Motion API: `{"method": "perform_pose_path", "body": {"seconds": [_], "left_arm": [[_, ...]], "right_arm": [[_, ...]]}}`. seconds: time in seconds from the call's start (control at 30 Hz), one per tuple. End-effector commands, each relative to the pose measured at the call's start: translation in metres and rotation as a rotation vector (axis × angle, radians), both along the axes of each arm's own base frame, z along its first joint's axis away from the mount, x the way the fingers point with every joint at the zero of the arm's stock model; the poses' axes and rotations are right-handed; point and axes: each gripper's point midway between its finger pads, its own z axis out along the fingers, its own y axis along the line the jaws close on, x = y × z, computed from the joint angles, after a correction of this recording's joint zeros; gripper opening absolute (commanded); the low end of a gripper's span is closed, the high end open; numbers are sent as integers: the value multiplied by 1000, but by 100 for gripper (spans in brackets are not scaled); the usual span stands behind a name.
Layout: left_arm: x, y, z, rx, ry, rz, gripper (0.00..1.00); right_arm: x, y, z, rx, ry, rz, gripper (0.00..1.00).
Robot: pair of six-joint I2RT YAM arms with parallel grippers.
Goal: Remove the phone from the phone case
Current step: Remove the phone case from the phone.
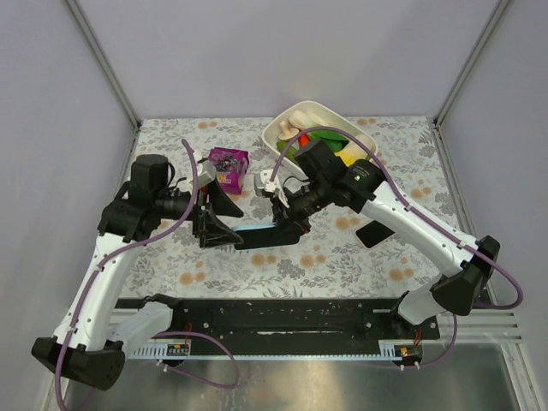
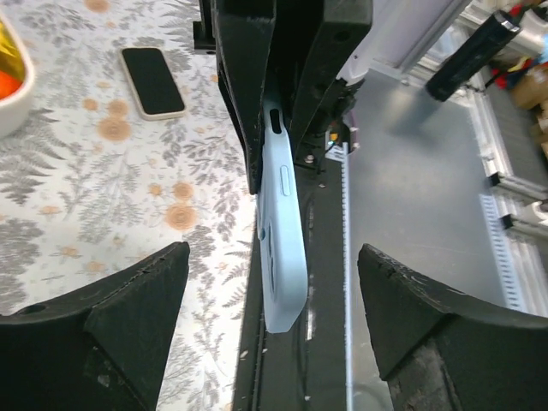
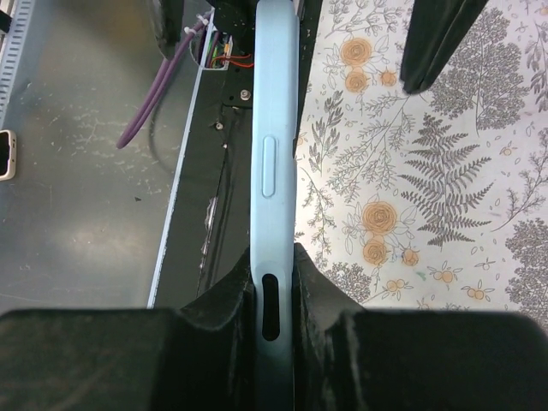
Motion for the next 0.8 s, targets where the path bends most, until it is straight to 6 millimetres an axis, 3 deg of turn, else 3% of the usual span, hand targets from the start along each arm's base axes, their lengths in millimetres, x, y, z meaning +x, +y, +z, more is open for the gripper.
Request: {"method": "perform_pose_path", "body": {"seconds": [0.0,0.2,0.4,0.6,0.77], "left_arm": [[-8,-6,15,-96,34,-103,80],[-15,-6,16,-128,72,-165,51],[-19,-5,12,-134,90,-177,38],[-24,-4,6,-141,127,-196,0],[-32,-1,11,-187,174,-256,0]], "right_arm": [[5,5,41,119,-96,9,0],[4,4,41,121,-104,14,0],[3,0,41,127,-107,15,0],[1,1,49,161,-117,24,0],[-4,2,55,193,-125,71,0]]}}
